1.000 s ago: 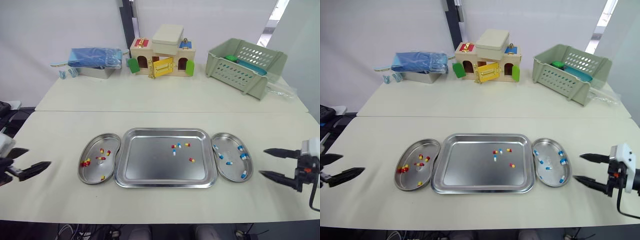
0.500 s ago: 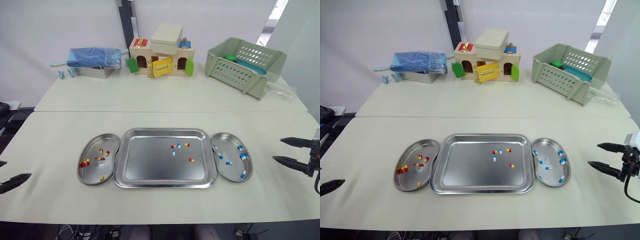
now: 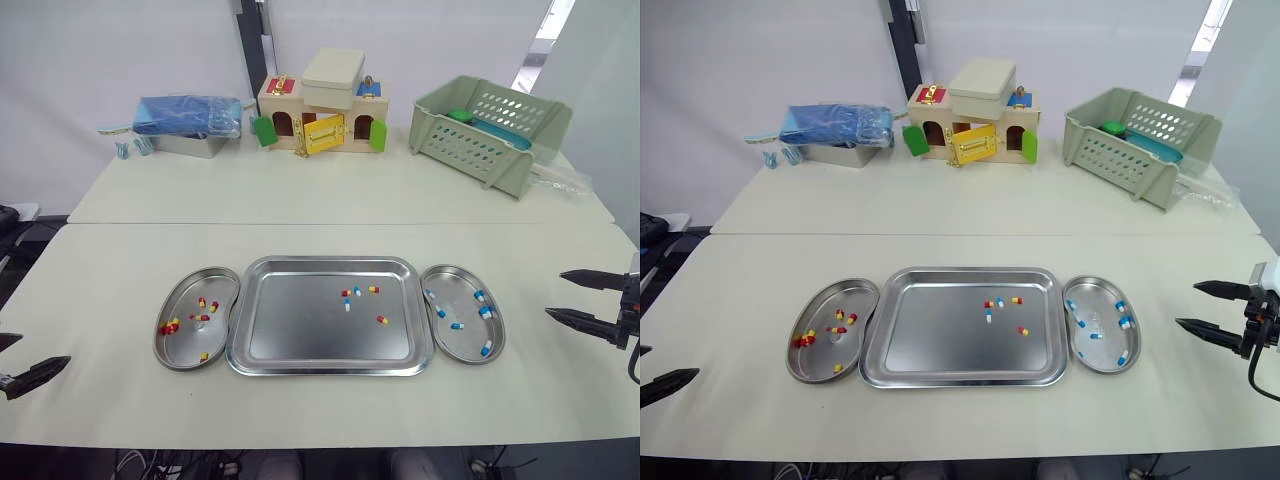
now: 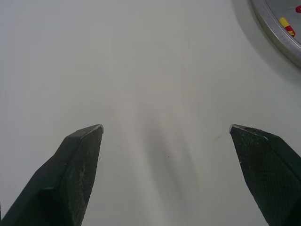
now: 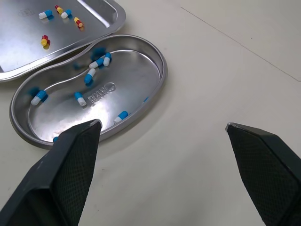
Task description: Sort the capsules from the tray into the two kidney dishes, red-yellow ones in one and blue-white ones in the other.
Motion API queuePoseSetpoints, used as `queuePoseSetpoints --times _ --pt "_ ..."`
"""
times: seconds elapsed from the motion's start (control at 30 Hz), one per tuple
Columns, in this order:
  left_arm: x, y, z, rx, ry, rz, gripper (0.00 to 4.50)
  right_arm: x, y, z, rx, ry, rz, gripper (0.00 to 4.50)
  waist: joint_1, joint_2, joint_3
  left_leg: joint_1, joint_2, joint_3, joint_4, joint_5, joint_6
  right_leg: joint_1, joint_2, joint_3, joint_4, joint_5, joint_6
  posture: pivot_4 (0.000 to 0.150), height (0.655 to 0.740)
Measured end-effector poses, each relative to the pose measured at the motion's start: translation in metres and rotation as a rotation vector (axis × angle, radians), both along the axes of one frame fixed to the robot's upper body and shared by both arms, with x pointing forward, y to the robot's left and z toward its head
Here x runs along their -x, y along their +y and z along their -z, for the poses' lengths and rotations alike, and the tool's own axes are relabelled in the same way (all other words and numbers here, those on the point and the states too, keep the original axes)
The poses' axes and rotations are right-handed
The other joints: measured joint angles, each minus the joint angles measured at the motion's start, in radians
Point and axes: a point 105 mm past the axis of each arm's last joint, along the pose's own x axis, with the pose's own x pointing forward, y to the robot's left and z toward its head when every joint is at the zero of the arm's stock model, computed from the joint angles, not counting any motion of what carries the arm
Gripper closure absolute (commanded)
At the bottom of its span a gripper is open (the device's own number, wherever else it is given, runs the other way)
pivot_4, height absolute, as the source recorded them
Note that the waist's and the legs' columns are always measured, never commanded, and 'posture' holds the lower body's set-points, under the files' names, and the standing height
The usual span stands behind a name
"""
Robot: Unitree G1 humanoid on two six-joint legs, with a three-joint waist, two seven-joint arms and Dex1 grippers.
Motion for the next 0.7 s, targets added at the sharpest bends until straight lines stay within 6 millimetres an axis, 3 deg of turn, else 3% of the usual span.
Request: queuePoseSetpoints --times 0.33,0.6,0.7 --pt "-0.015 -0.019 -0.004 0.011 -0.024 0.086 0.03 0.018 0.024 0.014 -0.039 0.026 -0.104 0.0 0.003 0.0 0.0 0.0 0.0 0.0 0.0 0.0 0.0 0.0 0.0 0.0 0.0 0.0 0.0 0.15 0.74" --pt "-0.035 -0.072 -0.019 0.079 -0.094 0.307 0.03 0.04 0.066 0.013 -0.084 0.039 -0.253 0.0 0.007 0.0 0.0 0.0 0.0 0.0 0.0 0.0 0.0 0.001 0.0 0.0 0.0 0.0 0.0 0.15 0.74" --pt "-0.029 -0.106 -0.016 0.155 -0.118 0.461 0.03 0.043 0.08 0.011 -0.066 0.073 -0.298 0.0 0.004 0.0 0.0 0.0 0.0 0.0 0.0 0.0 0.0 0.0 0.0 0.0 0.0 0.0 0.0 0.15 0.74"
